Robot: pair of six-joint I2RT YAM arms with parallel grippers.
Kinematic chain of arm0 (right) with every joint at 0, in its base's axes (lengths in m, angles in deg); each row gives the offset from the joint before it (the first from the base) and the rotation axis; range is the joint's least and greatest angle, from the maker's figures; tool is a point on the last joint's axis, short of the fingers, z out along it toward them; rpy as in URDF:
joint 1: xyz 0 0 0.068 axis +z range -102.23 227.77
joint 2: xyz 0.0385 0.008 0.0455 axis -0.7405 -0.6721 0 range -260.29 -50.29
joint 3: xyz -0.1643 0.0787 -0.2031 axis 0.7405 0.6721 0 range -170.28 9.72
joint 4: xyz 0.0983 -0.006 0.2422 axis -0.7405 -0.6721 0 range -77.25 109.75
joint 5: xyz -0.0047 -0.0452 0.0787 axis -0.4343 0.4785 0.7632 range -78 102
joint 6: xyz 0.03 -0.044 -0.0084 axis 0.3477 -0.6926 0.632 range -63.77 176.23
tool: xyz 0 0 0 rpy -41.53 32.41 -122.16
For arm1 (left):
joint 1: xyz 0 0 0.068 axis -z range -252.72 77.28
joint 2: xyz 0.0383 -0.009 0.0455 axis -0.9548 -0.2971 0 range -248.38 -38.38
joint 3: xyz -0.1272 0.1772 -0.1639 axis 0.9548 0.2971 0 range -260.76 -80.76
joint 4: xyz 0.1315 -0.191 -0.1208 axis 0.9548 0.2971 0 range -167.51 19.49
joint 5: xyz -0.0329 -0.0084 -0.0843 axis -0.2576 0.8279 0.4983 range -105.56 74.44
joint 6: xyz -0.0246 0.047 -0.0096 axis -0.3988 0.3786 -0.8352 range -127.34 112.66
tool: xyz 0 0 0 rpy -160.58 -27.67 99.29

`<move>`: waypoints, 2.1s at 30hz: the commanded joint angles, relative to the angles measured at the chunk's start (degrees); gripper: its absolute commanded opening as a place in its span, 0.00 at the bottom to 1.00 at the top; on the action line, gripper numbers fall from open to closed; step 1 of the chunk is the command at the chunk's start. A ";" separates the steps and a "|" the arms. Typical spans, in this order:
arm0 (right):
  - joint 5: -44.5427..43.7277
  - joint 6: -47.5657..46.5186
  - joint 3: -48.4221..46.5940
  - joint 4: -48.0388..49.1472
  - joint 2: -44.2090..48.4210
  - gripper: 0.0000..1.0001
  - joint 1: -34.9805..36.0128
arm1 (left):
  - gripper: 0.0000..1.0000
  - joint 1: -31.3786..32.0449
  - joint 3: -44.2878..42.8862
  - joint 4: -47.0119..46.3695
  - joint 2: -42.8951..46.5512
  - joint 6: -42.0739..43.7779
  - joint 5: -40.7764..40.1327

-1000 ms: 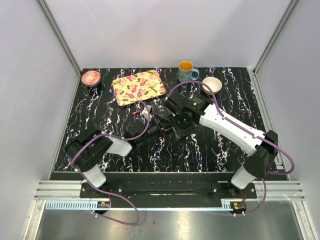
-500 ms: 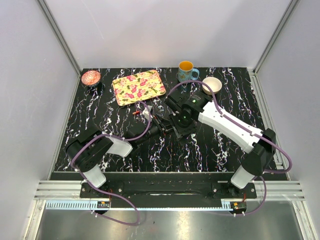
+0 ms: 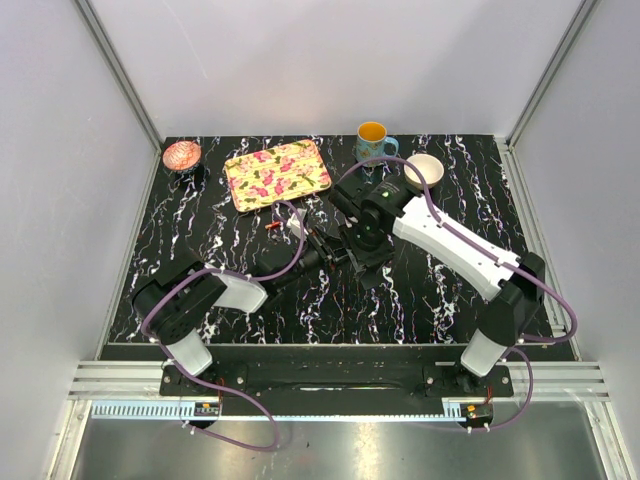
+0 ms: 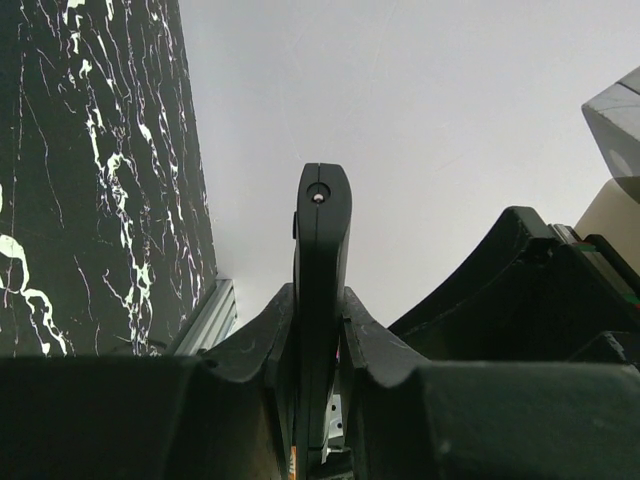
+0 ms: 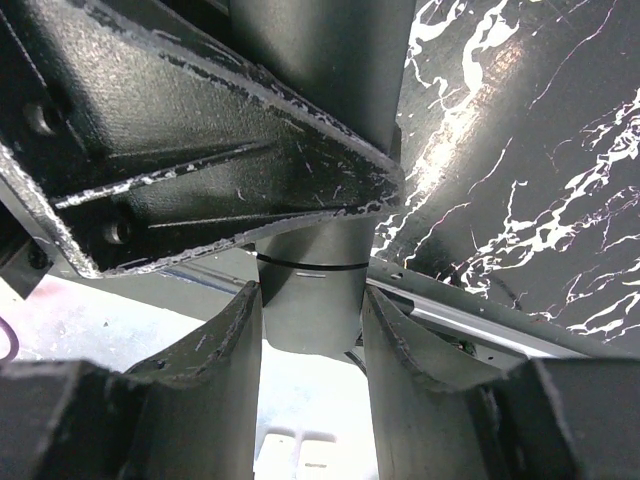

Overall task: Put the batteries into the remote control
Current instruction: Load the battery cover into the remote control, then place the remote control at the center of the board.

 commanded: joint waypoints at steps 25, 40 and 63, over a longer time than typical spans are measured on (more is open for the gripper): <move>-2.22 -0.72 -2.64 16.54 0.50 0.61 -3.49 | 0.00 4.56 -1.58 -9.45 1.20 -2.11 6.94; -18.19 3.06 11.21 21.77 25.88 0.71 -3.49 | 0.00 -8.27 -6.81 22.18 8.56 14.81 8.79; -29.56 10.53 37.53 33.94 44.45 0.73 -4.11 | 0.00 -1.59 -75.73 129.86 -24.19 48.51 -50.72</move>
